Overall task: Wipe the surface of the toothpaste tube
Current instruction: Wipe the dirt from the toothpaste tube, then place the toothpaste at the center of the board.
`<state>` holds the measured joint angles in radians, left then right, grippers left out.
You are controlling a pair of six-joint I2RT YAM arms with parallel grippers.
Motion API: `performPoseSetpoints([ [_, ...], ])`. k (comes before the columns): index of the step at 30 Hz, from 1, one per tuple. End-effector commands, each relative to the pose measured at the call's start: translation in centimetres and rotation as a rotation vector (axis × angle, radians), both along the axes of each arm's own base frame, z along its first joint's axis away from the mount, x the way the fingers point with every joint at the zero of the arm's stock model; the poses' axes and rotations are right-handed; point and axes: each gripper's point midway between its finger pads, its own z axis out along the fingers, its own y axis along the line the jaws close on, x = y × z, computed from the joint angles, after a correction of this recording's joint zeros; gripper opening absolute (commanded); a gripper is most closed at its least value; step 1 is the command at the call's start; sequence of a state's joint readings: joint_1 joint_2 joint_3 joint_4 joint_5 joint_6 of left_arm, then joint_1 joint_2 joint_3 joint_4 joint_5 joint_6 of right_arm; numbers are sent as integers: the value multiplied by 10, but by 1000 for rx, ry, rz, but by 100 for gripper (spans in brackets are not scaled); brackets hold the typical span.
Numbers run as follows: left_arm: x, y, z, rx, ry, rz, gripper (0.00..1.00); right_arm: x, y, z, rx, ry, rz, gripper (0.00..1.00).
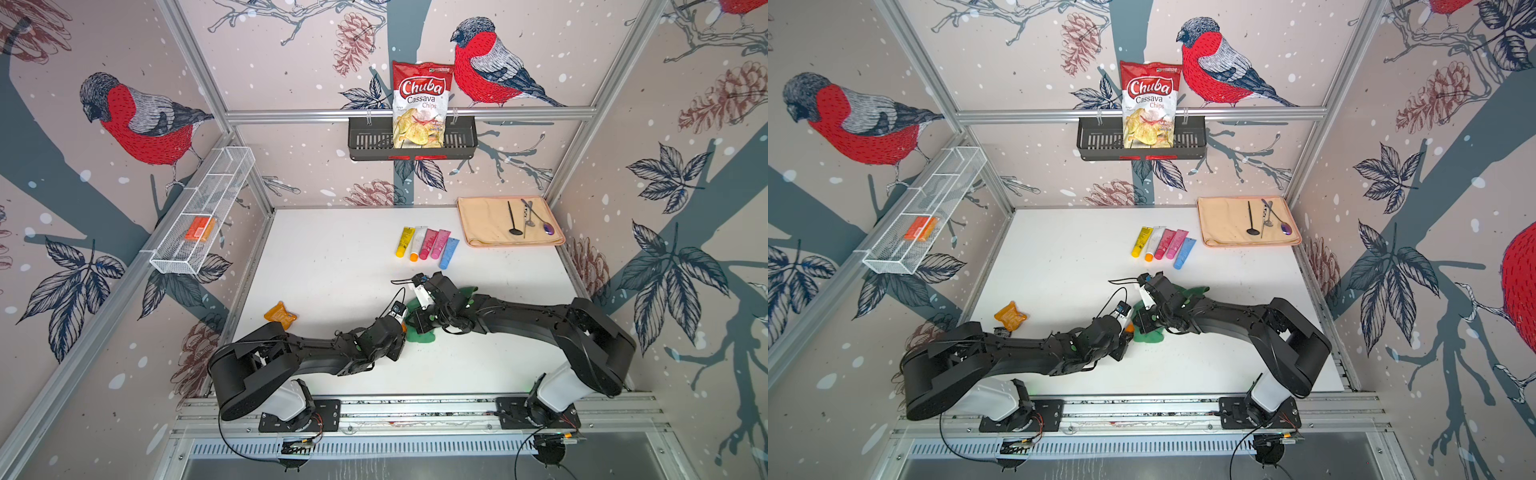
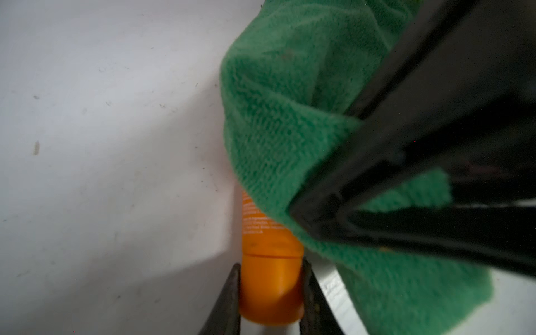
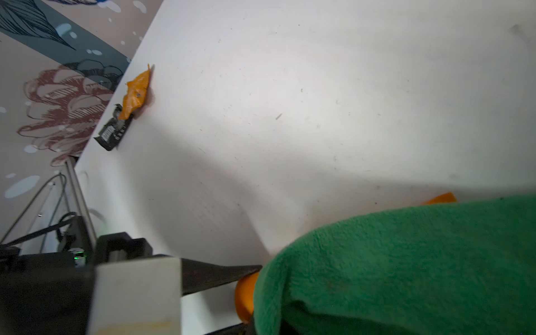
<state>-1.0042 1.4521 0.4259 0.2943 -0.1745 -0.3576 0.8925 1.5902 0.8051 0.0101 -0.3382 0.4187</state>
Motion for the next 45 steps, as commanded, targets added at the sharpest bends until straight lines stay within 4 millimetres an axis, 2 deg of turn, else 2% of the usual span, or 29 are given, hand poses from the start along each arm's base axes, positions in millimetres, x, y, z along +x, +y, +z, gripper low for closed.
performPoseSetpoints([
  [1, -6, 2, -5, 24, 24, -24, 6, 1, 6, 4, 62, 18, 19, 2],
  [6, -6, 3, -3, 20, 17, -20, 5, 36, -25, -42, -177, -30, -125, 2],
  [8, -6, 3, -4, 21, 19, -20, 5, 50, -40, -54, -276, -69, -194, 2],
  [11, -7, 3, -5, 24, 24, -23, 5, 62, -56, -60, -347, -93, -256, 2],
  [15, -6, 4, -5, 23, 22, -21, 5, 81, -89, -66, -439, -113, -349, 2],
  [18, -7, 3, -5, 22, 23, -22, 4, 92, -113, -66, -471, -118, -403, 2],
  [22, -6, 3, -4, 22, 20, -21, 5, 102, -133, -64, -478, -120, -465, 2],
  [25, -6, 3, -4, 20, 20, -19, 4, 105, -140, -68, -481, -112, -483, 1],
  [29, -5, 4, -4, 21, 20, -12, 4, 106, -137, -74, -480, -103, -472, 1],
  [36, 5, 5, 4, 6, 2, 45, 1, 105, -136, -65, -423, -133, -479, 2],
  [41, 30, 17, 27, -7, -41, 160, 0, 105, -137, -61, -385, -133, -478, 2],
  [45, 56, 33, 56, -42, -91, 242, 0, 105, -136, -62, -369, -123, -467, 2],
])
